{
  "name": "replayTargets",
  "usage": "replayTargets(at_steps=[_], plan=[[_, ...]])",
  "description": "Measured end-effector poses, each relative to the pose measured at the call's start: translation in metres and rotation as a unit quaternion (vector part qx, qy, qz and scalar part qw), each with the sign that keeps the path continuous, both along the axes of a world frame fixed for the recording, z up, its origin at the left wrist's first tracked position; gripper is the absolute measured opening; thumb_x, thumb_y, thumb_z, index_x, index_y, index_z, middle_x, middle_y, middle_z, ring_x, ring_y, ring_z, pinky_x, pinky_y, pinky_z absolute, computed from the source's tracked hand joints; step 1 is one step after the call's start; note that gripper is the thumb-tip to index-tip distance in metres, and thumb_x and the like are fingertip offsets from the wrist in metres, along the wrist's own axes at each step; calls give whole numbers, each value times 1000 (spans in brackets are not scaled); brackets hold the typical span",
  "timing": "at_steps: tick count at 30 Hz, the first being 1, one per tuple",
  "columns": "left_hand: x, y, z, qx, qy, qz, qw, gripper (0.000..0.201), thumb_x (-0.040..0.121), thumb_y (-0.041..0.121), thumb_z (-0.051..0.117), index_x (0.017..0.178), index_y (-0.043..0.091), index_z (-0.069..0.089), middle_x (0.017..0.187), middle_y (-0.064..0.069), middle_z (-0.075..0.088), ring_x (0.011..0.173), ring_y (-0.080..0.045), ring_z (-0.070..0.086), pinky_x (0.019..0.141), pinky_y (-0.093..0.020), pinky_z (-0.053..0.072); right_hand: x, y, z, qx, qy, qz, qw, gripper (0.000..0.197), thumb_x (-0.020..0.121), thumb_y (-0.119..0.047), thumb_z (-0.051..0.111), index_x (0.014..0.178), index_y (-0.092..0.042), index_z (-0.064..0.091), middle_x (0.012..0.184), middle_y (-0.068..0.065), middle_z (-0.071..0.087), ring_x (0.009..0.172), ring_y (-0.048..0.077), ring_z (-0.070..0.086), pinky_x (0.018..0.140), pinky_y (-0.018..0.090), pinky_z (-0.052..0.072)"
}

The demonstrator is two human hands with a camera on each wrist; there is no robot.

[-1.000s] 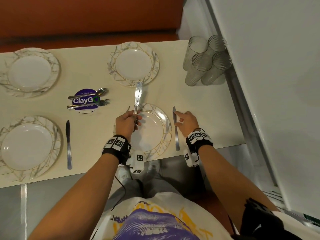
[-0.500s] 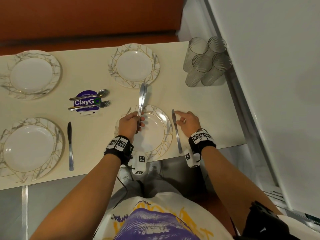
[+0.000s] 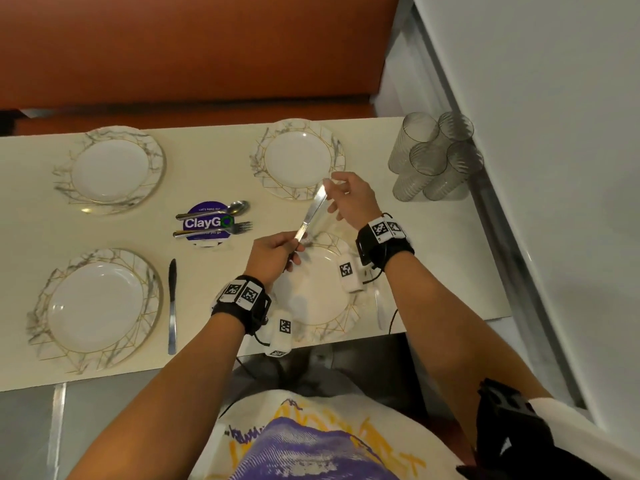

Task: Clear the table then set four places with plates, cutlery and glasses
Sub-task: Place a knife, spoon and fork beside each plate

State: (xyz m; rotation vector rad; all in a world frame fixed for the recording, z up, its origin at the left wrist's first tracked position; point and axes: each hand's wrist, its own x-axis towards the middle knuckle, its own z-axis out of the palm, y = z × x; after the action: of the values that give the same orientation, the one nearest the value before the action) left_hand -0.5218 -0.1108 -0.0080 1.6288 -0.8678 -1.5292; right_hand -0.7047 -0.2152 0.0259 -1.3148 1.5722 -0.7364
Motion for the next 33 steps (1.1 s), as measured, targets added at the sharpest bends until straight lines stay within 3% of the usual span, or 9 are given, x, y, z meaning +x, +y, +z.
replayTargets(at_steps=[3, 7, 12, 15, 19, 22, 25, 29, 33], plan=[[25, -9, 9, -4, 14, -8, 1000, 26, 102, 0, 53, 112, 8, 76, 89, -11, 72, 64, -18, 60, 48, -20, 45, 31, -14, 12, -5, 2, 20, 1000, 18, 92, -29, 67, 103, -14, 70, 81, 2, 72, 57, 11, 68, 54, 29, 53], [72, -22, 17, -2, 11, -29, 1000, 23, 102, 3, 57, 116, 5, 75, 87, -12, 71, 58, -11, 64, 46, -18, 42, 74, -27, 21, 3, -34, 30, 999, 8, 92, -17, 66, 93, -10, 71, 66, 4, 72, 57, 16, 65, 58, 33, 56], [149, -48, 21, -8, 25, -46, 999, 25, 91, 10, 76, 116, 8, 77, 89, -10, 76, 77, -22, 70, 66, -29, 60, 131, -46, 26, -16, -62, -2, 998, 8, 94, -9, 66, 96, -4, 71, 72, 11, 72, 58, 21, 66, 60, 33, 57], [188, -65, 30, -29, 15, -16, 999, 23, 86, 11, 82, 109, 12, 80, 92, -8, 80, 80, -20, 73, 81, -40, 63, 151, -51, 23, -9, -108, -70, 992, 12, 94, -10, 66, 100, -1, 71, 75, 15, 73, 61, 24, 67, 67, 40, 62], [223, -99, 44, -48, 14, 64, 997, 35, 83, 8, 84, 116, 10, 71, 99, -18, 78, 80, -24, 76, 79, -38, 64, 165, -49, 16, 16, -139, -119, 983, 15, 95, -6, 64, 106, 2, 70, 77, 13, 72, 61, 22, 66, 72, 42, 64], [230, -130, 50, -51, 65, 147, 986, 42, 85, 0, 79, 124, 4, 62, 103, -20, 76, 88, -29, 78, 81, -39, 65, 173, -43, 7, -1, -66, -38, 997, 21, 97, -4, 58, 112, -6, 71, 78, 15, 72, 64, 23, 67, 74, 43, 63], [218, -152, 50, -44, 91, 197, 975, 38, 90, -3, 73, 125, 0, 61, 105, -20, 77, 89, -28, 79, 81, -38, 65, 181, -39, 6, -2, 7, 41, 999, 26, 97, -4, 53, 111, -13, 73, 74, 10, 72, 62, 19, 68, 69, 33, 62], [190, -165, 37, -31, 99, 215, 971, 33, 94, -3, 66, 126, -2, 63, 103, -19, 77, 86, -27, 79, 72, -34, 65, 191, -39, 1, 11, 52, 92, 994, 15, 93, -17, 63, 105, -20, 71, 69, 1, 66, 64, 21, 66, 65, 36, 58], [167, -168, 22, -11, 109, 196, 975, 37, 97, -4, 59, 133, 6, 61, 104, -19, 75, 87, -28, 76, 68, -34, 63, 190, -40, -9, 36, 40, 64, 996, 12, 90, -11, 68, 102, -8, 68, 60, -4, 61, 48, 15, 63, 50, 27, 48]])
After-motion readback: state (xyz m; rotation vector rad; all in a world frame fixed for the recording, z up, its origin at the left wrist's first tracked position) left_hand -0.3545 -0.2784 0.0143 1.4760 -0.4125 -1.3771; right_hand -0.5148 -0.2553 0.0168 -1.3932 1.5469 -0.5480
